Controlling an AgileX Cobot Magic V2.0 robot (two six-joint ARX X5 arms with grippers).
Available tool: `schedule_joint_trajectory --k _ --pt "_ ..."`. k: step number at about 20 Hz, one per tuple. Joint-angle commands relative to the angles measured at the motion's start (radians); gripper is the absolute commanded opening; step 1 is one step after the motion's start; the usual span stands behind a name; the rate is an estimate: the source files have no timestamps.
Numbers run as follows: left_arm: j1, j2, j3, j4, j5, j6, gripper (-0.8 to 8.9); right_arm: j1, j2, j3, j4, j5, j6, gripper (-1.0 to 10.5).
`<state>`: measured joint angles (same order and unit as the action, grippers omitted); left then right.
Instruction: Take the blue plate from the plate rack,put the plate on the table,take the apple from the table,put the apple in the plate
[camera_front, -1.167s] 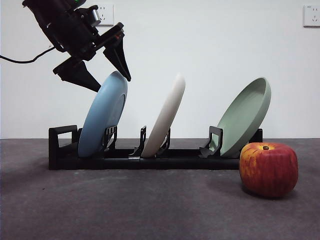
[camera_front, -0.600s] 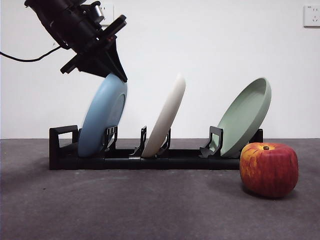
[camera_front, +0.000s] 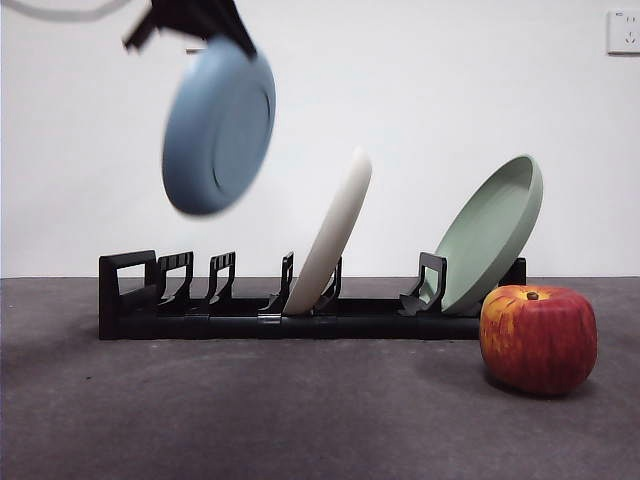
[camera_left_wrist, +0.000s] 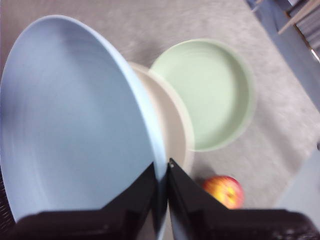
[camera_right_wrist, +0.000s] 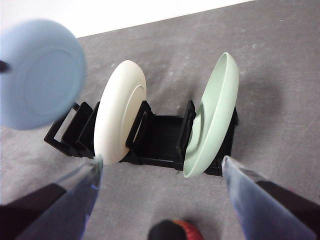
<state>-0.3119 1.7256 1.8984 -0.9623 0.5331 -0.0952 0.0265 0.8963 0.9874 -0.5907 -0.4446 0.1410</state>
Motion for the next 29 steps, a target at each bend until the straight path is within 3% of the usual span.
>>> schedule_joint_trajectory --k 1,4,6,14,20,25,27,29 --pt "-0.014 -0.012 0.153 -0.167 -0.007 0.110 -0.08 0.001 0.000 0.003 0.003 -0.002 -0.007 4.1" --pt "-0.034 -0.027 0.281 -0.325 -0.016 0.188 -0.08 0.001 0.000 0.003 0.002 -0.002 -0.007 4.1" --pt "-0.076 -0.062 0.367 -0.425 -0.087 0.228 -0.08 0.001 0.000 0.003 0.002 -0.002 -0.005 4.1" --pt "-0.405 -0.339 0.351 -0.434 -0.485 0.161 -0.08 0.001 0.000 0.003 -0.017 -0.002 -0.001 4.1" --pt "-0.738 -0.504 -0.027 -0.433 -0.803 -0.034 -0.09 0.001 -0.001 0.003 -0.025 -0.002 -0.001 4.1" --pt "-0.978 -0.463 -0.349 -0.433 -1.114 -0.253 -0.09 0.001 -0.002 0.003 -0.032 -0.002 -0.001 4.1" --pt "-1.013 -0.412 -0.451 -0.425 -1.186 -0.314 -0.09 0.001 -0.003 0.003 -0.032 -0.001 -0.001 4.1" --pt "-1.016 -0.373 -0.549 -0.288 -1.174 -0.293 -0.09 0.001 -0.003 0.003 -0.032 -0.001 -0.001 4.1"
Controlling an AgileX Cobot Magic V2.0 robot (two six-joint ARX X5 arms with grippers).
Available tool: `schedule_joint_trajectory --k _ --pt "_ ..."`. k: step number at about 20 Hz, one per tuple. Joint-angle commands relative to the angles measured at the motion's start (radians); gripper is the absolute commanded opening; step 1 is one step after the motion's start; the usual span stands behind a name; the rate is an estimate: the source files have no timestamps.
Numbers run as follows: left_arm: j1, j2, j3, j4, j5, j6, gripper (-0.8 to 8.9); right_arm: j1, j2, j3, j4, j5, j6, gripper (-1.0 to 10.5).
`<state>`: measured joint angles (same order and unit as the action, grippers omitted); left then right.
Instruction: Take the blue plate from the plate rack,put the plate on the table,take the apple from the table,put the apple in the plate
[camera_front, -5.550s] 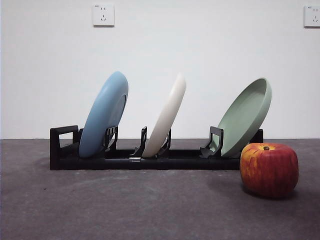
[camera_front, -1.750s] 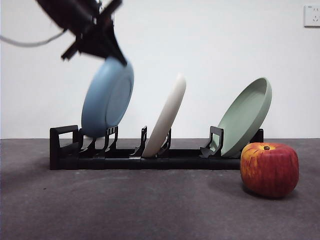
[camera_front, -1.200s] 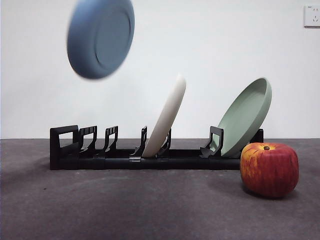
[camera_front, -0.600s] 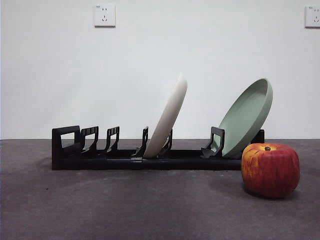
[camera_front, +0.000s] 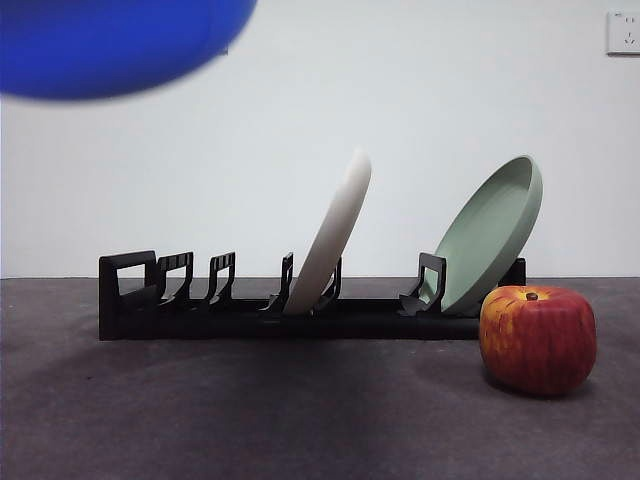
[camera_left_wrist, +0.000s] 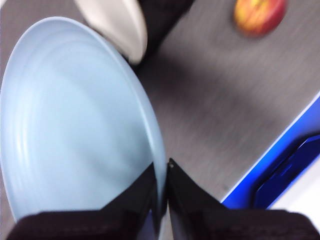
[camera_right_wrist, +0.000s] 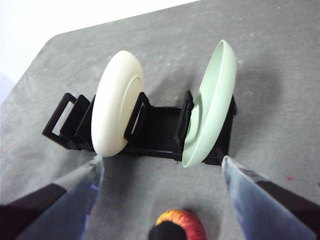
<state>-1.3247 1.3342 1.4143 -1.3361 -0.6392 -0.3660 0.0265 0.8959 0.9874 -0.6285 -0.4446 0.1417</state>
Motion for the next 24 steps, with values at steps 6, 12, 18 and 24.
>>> schedule_joint_trajectory --k 6,12,18,24 --pt "0.026 0.159 -0.209 0.517 0.202 0.206 -0.09 0.001 -0.002 0.003 0.005 -0.001 -0.002 4.1" --pt "0.140 0.362 -0.209 0.607 0.304 0.319 -0.09 0.001 -0.002 0.003 -0.003 -0.001 -0.002 4.1" --pt "0.196 0.483 -0.209 0.637 0.434 0.322 0.54 0.001 -0.002 0.003 -0.007 -0.002 -0.002 4.1" --pt "0.208 0.481 -0.209 0.657 0.513 0.312 3.80 0.003 -0.002 0.003 -0.063 -0.003 -0.019 4.1"
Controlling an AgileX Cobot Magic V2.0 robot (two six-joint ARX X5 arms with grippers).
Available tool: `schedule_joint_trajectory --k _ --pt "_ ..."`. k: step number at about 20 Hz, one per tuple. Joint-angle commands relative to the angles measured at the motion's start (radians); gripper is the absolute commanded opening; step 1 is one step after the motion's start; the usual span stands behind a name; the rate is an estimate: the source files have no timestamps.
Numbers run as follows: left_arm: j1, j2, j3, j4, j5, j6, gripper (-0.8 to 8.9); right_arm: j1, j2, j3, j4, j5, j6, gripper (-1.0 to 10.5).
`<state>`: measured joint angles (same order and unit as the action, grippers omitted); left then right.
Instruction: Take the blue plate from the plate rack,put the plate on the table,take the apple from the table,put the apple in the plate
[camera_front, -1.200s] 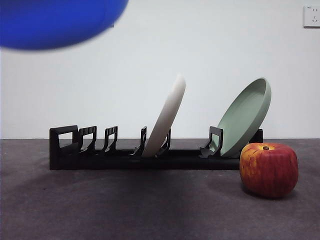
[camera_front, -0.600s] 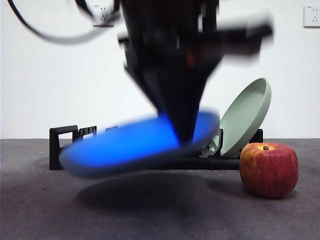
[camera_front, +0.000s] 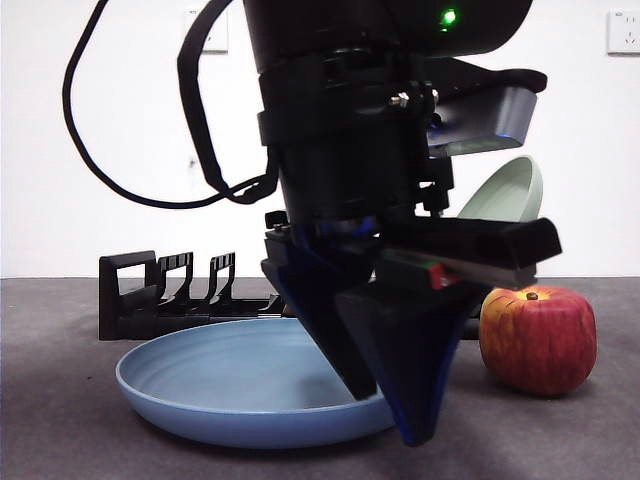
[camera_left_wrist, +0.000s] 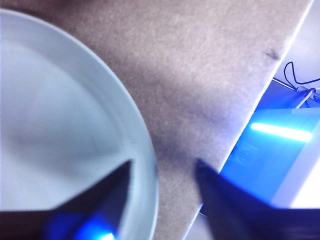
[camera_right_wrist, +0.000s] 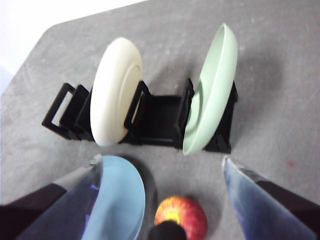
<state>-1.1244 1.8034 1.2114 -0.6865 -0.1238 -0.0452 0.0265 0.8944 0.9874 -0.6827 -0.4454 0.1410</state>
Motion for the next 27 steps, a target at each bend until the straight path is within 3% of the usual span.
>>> schedule_joint_trajectory --k 1,3,6,10,16,23,27 --pt "0.014 -0.004 -0.006 0.006 -0.005 -0.012 3.81 0.008 0.000 0.003 -0.024 -0.026 -0.031 4.1" --pt "0.034 -0.069 -0.006 0.017 -0.027 -0.024 3.81 0.032 0.002 0.003 -0.040 -0.080 -0.047 4.1" --pt "0.083 -0.245 -0.005 0.037 -0.060 -0.033 3.80 0.100 0.003 0.003 -0.042 -0.068 -0.063 4.1" --pt "0.180 -0.539 0.018 0.055 -0.058 -0.041 3.80 0.233 0.046 0.003 -0.044 0.096 -0.073 5.3" --pt "0.337 -0.875 0.119 0.063 -0.061 -0.040 3.77 0.430 0.254 0.003 -0.051 0.352 -0.108 5.3" --pt "0.412 -0.980 0.165 0.004 -0.121 -0.029 3.77 0.492 0.581 0.003 -0.005 0.459 -0.131 5.3" --pt "0.414 -0.973 0.165 -0.055 -0.137 -0.029 3.78 0.492 0.691 0.003 -0.003 0.458 -0.132 5.3"
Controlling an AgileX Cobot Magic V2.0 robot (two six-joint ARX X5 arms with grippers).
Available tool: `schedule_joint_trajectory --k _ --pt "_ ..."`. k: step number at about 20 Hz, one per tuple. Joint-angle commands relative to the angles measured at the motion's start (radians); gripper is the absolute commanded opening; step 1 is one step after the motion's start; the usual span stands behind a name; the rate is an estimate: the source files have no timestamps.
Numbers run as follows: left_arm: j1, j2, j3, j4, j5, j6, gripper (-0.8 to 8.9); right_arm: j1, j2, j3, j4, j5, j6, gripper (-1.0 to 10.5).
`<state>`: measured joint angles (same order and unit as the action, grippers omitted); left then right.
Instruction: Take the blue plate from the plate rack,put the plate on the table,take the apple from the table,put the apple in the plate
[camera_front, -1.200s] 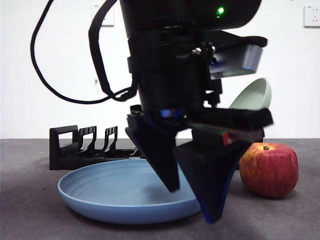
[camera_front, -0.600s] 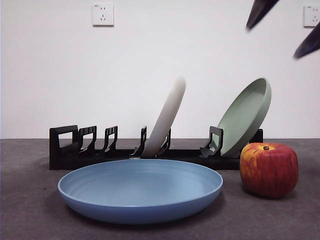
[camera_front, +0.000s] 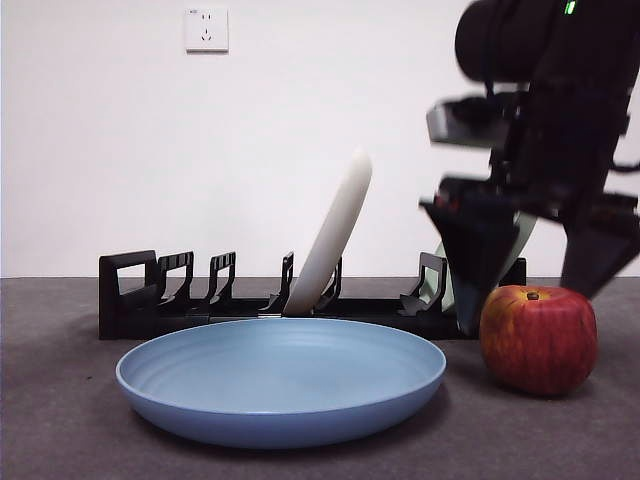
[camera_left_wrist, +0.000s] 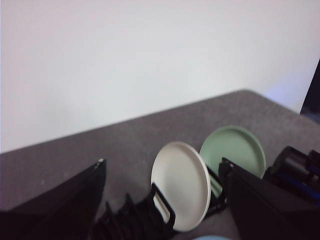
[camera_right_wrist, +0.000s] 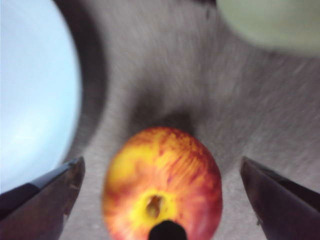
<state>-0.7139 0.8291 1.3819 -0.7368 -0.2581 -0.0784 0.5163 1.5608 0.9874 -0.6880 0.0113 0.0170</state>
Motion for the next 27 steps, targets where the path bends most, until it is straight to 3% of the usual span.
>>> schedule_joint_trajectory --k 1,3,5,12,16,22,27 --pt "0.003 0.004 -0.006 -0.011 -0.003 0.004 3.77 0.002 0.035 0.003 0.002 0.002 -0.007 5.2" --pt "0.003 0.006 -0.005 -0.019 -0.003 0.004 3.77 0.002 0.038 0.003 0.000 0.002 -0.003 3.2" --pt "0.003 0.006 -0.006 -0.020 -0.004 0.004 3.77 0.002 0.038 0.003 -0.020 0.002 0.000 0.0" --pt "0.003 0.025 -0.005 -0.021 -0.003 0.027 3.77 0.016 -0.008 0.033 -0.053 -0.014 0.043 -0.1" --pt "0.003 0.058 -0.006 -0.020 -0.002 0.027 3.77 0.088 -0.067 0.143 -0.054 -0.173 0.073 -0.1" --pt "0.003 0.091 -0.006 -0.022 -0.001 0.027 3.77 0.257 0.032 0.267 0.029 -0.161 0.088 -0.1" --pt "0.003 0.091 -0.005 -0.039 -0.001 0.027 3.77 0.322 0.210 0.318 0.029 -0.111 0.079 -0.1"
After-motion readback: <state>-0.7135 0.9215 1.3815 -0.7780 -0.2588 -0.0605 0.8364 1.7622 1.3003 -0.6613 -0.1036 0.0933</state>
